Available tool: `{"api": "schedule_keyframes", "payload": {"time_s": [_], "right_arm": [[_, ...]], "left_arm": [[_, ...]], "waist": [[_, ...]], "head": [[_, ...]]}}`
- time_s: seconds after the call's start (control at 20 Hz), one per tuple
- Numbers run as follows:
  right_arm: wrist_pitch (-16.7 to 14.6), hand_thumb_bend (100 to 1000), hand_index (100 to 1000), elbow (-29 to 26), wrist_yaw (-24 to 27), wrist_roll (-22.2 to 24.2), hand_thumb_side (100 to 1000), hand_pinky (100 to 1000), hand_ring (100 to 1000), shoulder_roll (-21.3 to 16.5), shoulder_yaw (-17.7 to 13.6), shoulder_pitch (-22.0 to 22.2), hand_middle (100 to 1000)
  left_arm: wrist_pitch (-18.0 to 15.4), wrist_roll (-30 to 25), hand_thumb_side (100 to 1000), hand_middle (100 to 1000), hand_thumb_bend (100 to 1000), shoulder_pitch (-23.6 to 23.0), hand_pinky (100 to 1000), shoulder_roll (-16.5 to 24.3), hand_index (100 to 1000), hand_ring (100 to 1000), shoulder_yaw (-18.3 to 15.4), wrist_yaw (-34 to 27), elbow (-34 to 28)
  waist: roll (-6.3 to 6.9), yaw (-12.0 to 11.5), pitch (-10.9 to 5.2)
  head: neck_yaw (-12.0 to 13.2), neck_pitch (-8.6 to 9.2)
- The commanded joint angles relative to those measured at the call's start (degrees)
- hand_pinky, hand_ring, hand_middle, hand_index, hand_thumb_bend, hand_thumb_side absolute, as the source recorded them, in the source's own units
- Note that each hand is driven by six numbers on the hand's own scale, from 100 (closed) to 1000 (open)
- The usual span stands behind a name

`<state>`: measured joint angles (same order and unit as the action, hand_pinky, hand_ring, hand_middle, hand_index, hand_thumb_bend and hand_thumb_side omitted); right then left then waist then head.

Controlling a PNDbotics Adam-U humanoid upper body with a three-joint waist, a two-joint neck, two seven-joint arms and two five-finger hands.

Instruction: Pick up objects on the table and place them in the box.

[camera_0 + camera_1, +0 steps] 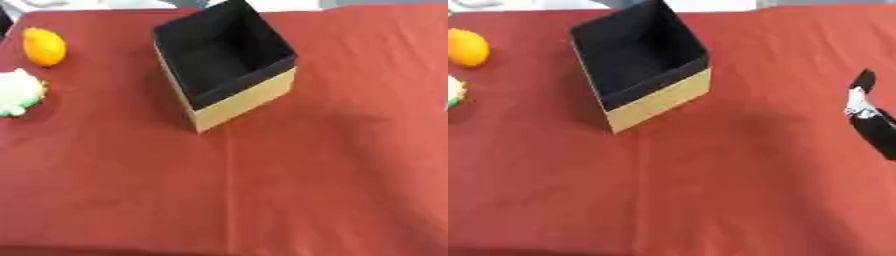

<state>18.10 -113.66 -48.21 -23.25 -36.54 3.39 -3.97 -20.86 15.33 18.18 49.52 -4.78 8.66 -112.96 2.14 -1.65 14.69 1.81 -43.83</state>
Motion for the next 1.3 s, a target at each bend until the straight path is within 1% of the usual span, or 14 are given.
{"api": "schedule_keyframes", "payload": {"time_s": [0.05,0.3,0.6,0.65,0.8,1.05,1.2,1.25,1.3], "right_arm": [[0.0,100,855,-0.9,0.3,-1.1,565,571,561,-1.2,-1.0,-0.3,658],[0.1,100,855,-0.9,0.3,-1.7,565,572,562,-1.1,-1.2,-0.4,659],[0.4,100,855,-0.9,-0.1,-2.3,565,575,563,-0.9,-2.0,-0.1,661],[0.5,100,854,-0.9,-0.1,-2.4,565,575,564,-0.9,-2.1,0.0,661],[0.6,100,854,-0.9,-0.1,-2.6,565,577,565,-0.9,-2.2,0.2,662],[0.6,100,854,-0.9,-0.1,-2.6,564,580,566,-0.9,-2.4,0.2,663],[0.7,100,854,-0.9,-0.1,-2.6,565,580,566,-0.8,-2.6,0.3,664],[0.7,100,854,-0.9,-0.1,-2.6,575,581,567,-0.7,-2.7,0.4,665],[0.8,100,854,-0.9,-0.1,-2.6,565,581,567,-0.7,-2.7,0.4,665]], "left_arm": [[-0.4,0.7,472,745,100,0.8,604,3.0,850,677,-0.1,0.9,0.2],[-0.5,-0.4,441,749,100,1.8,609,4.8,850,686,0.8,2.2,1.6],[1.1,-3.6,428,763,100,3.1,619,7.6,858,702,1.8,4.3,4.4],[1.5,-4.1,450,765,100,3.3,619,8.1,860,703,1.9,4.5,5.2],[2.6,-5.8,497,772,100,4.1,621,9.0,867,710,2.2,4.7,8.1],[5.0,-9.6,488,779,100,5.9,618,9.4,873,717,2.3,5.1,14.7],[5.5,-11.1,488,779,100,7.0,617,9.4,873,716,2.2,5.0,18.3],[5.5,-11.3,474,779,100,7.3,616,9.4,874,715,2.2,5.0,19.3],[5.5,-11.5,492,780,100,7.6,616,9.3,874,715,2.1,4.9,20.2]], "waist": [[-0.09,-0.2,-0.91],[-0.33,-0.6,-0.7],[-1.18,-2.8,-0.66],[-1.29,-3.0,-0.66],[-1.63,-3.6,-0.67],[-2.22,-4.3,-0.67],[-2.58,-5.2,-0.8],[-2.68,-5.4,-0.84],[-2.77,-5.6,-0.86]], "head": [[-0.6,-0.29],[-1.3,-0.29],[-1.2,-0.29],[-1.2,-0.29],[-1.1,-0.29],[-0.8,-0.29],[-0.3,-0.29],[0.0,-0.29],[0.3,-0.29]]}}
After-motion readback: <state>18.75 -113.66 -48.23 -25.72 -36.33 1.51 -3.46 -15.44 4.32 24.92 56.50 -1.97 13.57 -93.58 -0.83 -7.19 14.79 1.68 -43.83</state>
